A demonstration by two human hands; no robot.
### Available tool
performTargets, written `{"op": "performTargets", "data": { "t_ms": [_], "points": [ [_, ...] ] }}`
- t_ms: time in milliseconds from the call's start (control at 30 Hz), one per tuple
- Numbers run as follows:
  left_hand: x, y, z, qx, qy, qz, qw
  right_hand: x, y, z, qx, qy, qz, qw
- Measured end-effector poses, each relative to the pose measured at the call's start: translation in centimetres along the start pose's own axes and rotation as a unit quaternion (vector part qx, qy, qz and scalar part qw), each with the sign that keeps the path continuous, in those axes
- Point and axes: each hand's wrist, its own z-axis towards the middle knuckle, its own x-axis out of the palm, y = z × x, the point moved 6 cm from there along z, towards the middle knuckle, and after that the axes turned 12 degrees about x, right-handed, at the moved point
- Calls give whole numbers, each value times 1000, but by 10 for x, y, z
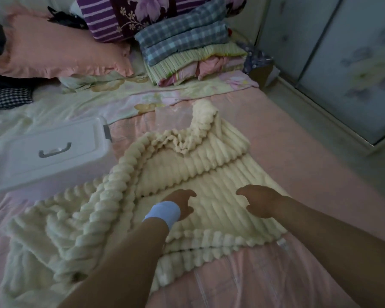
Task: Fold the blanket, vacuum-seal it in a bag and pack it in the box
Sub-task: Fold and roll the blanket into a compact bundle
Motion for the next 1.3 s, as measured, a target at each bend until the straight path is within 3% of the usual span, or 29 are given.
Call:
{"op": "performTargets", "data": {
  "t_ms": [300, 433, 633, 800, 867, 967, 1067, 1133, 1200, 1300],
  "points": [
    [94, -95, 18, 69, 19, 60, 996, 115, -52, -17, -2, 0, 8, 1000],
    [133, -122, 35, 82, 25, 121, 989, 160, -79, -5, 29, -80, 6, 996],
    [183, -127, 70, 79, 26, 143, 986, 202, -130, 30, 148, -121, 241, 952],
    [202, -125, 90, 70, -42, 163, 983, 211, -149, 43, 86, -180, 399, 895],
    [197, -122, 97, 59, -54, 149, 986, 211, -165, 44, 68, -188, 369, 907],
    [182, -118, 101, 39, -97, 112, 988, 208, -189, 45, 80, -271, 190, 940],
    [170, -116, 100, 14, -138, 90, 986, 193, -177, 40, 103, -409, -11, 907],
    [169, -115, 101, 16, -150, 94, 984, 180, -142, 30, 24, -498, -39, 866],
    [173, -110, 100, 24, -158, 88, 983, 180, -99, 31, -71, -510, -44, 856],
    [187, -99, 87, 53, -135, 94, 985, 190, -39, 48, -124, -449, -42, 884]
  ]
}}
